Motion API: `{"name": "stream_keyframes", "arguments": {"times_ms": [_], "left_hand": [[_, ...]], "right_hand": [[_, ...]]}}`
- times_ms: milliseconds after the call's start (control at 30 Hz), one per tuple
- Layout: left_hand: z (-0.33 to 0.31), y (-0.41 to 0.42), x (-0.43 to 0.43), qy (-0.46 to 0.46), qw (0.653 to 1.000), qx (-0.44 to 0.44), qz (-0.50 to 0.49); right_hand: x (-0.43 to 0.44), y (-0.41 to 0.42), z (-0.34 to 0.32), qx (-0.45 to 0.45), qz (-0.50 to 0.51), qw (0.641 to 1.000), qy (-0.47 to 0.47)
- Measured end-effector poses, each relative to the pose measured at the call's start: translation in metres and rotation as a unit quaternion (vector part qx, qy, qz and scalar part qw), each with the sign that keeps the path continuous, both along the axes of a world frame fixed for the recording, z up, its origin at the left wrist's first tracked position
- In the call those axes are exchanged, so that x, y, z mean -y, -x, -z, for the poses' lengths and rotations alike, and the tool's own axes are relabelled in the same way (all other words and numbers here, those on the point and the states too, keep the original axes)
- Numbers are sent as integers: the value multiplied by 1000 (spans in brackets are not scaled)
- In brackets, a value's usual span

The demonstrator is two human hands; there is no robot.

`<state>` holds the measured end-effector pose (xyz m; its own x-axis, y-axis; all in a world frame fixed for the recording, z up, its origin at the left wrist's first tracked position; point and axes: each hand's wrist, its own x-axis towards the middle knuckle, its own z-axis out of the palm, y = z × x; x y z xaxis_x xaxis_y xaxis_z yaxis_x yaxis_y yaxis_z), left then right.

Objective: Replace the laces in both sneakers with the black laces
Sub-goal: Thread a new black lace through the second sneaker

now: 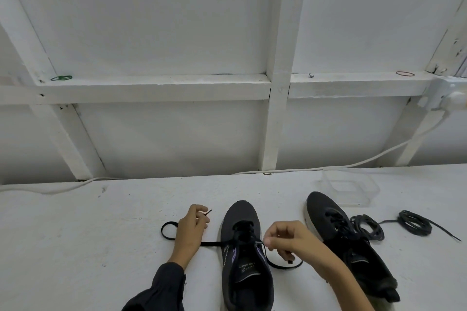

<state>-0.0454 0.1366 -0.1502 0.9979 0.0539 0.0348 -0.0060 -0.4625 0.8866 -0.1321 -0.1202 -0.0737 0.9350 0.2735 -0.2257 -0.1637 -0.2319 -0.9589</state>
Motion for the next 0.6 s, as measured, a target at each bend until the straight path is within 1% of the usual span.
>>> {"name": "stream_keyframes", "arguments": {"times_ms": [100, 167, 233, 367, 433, 533, 600], "left_hand": [[-20, 14, 3, 83, 996, -28, 16], [-36, 27, 7, 114, 992, -43, 33], [-53, 42, 13, 121, 989, -43, 77], [-80, 69, 26, 114, 972, -40, 203], [-82, 76, 31, 53, 970, -38, 232], [-76, 80, 34, -113, 971, -1, 210], [-75, 82, 38, -179, 961, 17, 209]], "right_hand": [[3, 8, 0, -27, -28, 999, -6], [5, 9, 1, -28, -37, 999, 0], [7, 9, 1, -20, -34, 999, 13], [6, 10, -1, -6, -27, 999, 25], [5, 9, -1, 1, -28, 999, 39], [2, 9, -3, 9, -34, 997, 62], [-1, 10, -7, 20, -40, 996, 79]]}}
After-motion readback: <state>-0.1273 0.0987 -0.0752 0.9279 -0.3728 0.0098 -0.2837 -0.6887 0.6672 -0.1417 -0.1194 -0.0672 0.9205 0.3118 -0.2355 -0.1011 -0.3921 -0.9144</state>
